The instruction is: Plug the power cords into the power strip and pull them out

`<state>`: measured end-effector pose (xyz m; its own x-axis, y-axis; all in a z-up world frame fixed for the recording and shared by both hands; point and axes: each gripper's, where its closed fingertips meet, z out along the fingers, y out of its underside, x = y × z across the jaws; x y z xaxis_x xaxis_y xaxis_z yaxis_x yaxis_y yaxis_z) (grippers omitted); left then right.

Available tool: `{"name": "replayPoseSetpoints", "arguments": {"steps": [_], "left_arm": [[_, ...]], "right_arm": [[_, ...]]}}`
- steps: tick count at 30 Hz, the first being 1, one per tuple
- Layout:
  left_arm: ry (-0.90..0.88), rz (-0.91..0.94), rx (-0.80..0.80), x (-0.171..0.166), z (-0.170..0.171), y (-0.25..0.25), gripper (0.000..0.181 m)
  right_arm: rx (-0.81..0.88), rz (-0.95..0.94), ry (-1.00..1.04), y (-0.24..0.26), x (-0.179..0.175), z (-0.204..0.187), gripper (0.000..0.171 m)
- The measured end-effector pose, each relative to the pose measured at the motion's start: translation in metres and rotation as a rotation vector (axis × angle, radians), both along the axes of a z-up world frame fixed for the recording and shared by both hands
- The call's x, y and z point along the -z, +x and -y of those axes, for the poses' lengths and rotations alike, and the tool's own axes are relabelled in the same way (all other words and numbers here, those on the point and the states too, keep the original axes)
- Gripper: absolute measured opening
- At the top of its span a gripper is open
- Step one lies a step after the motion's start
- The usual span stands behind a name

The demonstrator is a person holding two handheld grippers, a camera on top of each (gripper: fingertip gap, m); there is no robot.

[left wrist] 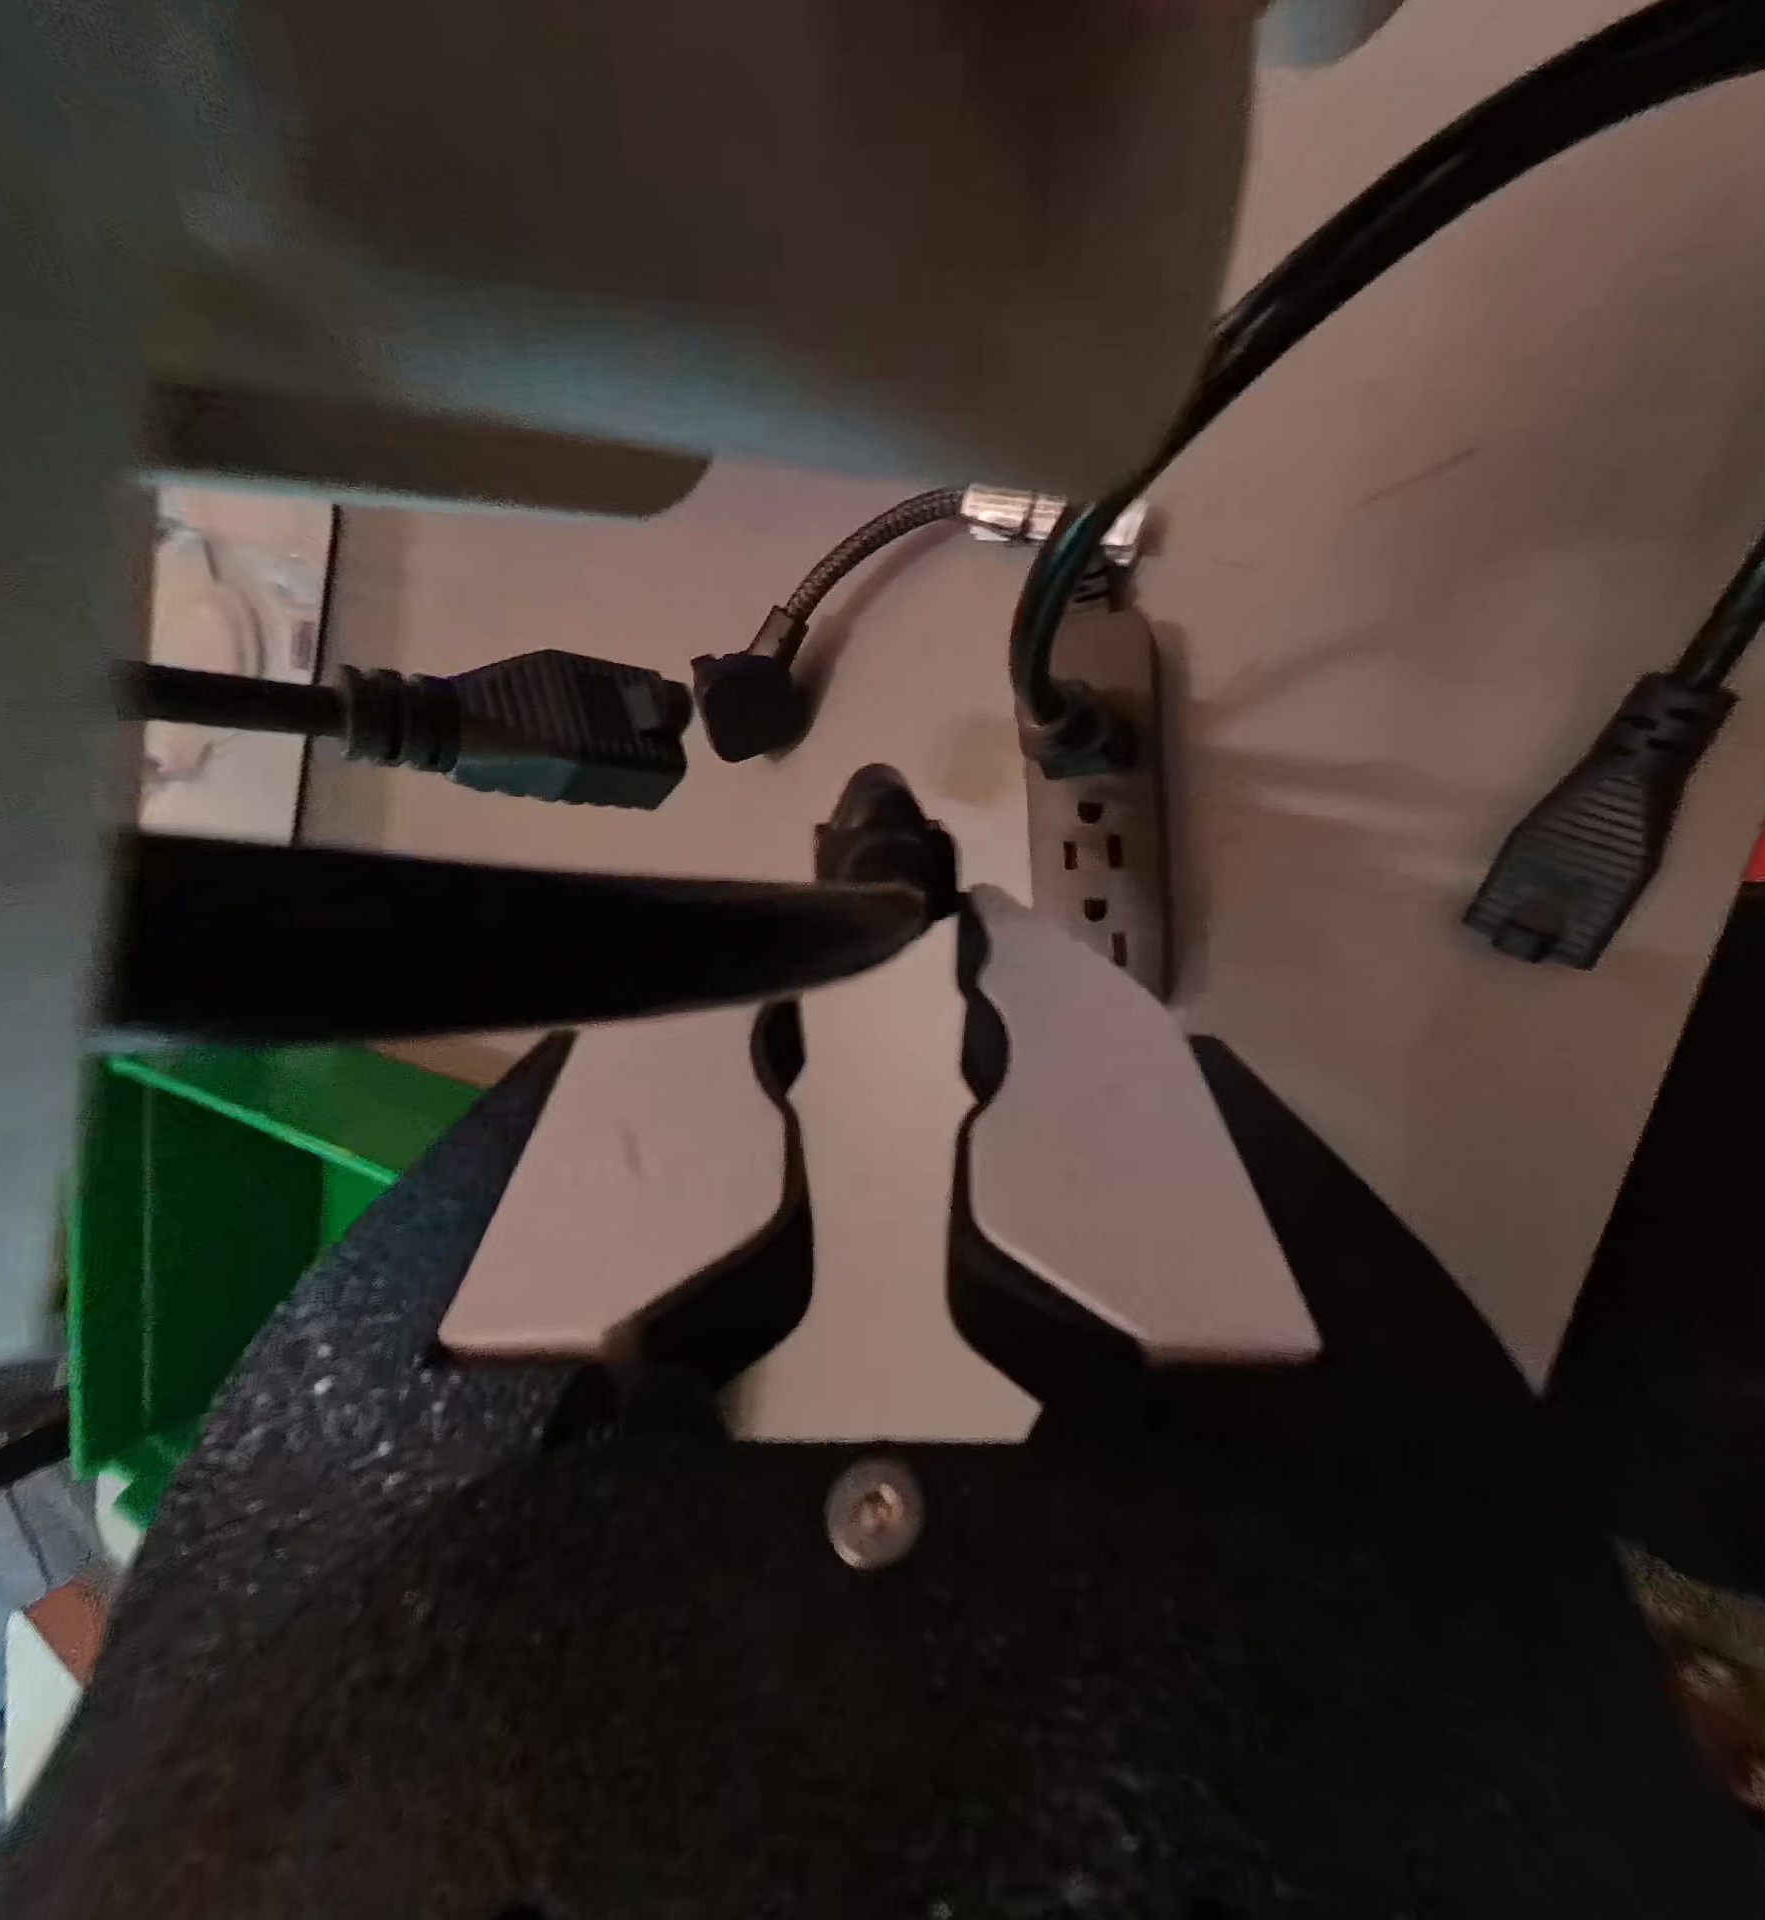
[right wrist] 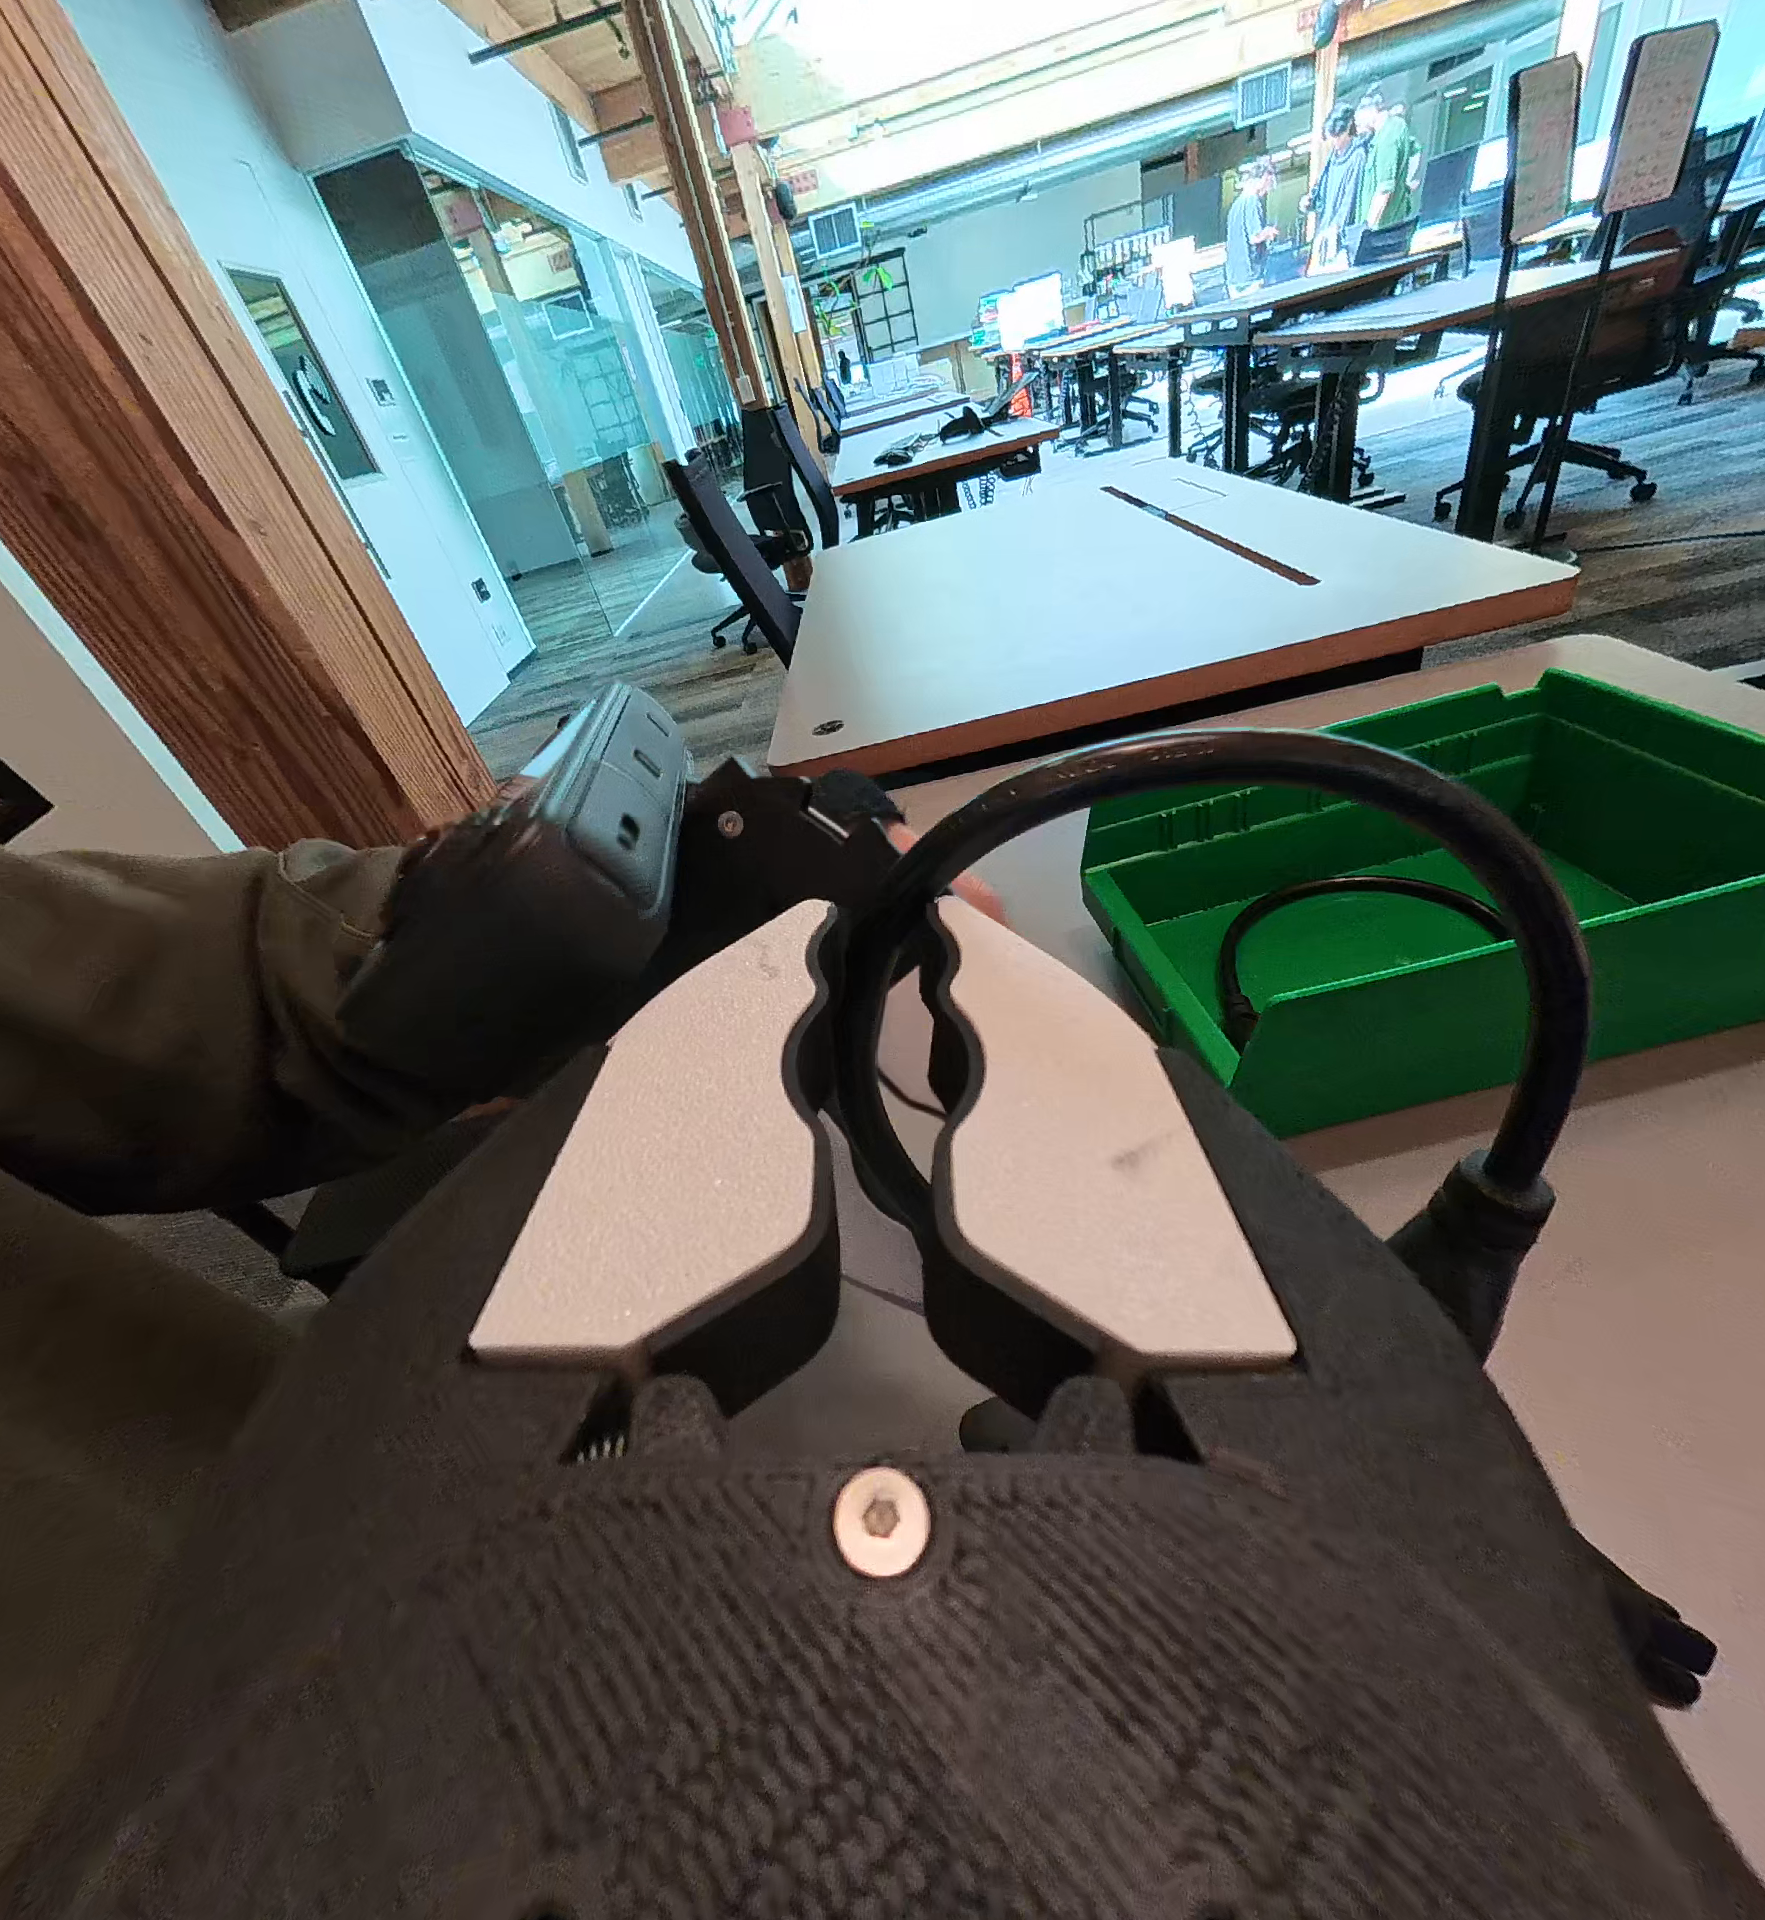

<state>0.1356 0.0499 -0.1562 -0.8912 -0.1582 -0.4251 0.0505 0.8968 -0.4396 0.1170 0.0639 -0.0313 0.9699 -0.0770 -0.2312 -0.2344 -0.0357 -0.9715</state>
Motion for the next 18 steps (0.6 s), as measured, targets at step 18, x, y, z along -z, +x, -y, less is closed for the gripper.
{"name": "replayPoseSetpoints", "arguments": {"steps": [18], "left_arm": [[-0.104,0.000,0.024,-0.006,0.011,-0.002,0.024]], "right_arm": [[0.011,0.002,-0.004,0.001,0.002,0.003,0.014]]}}
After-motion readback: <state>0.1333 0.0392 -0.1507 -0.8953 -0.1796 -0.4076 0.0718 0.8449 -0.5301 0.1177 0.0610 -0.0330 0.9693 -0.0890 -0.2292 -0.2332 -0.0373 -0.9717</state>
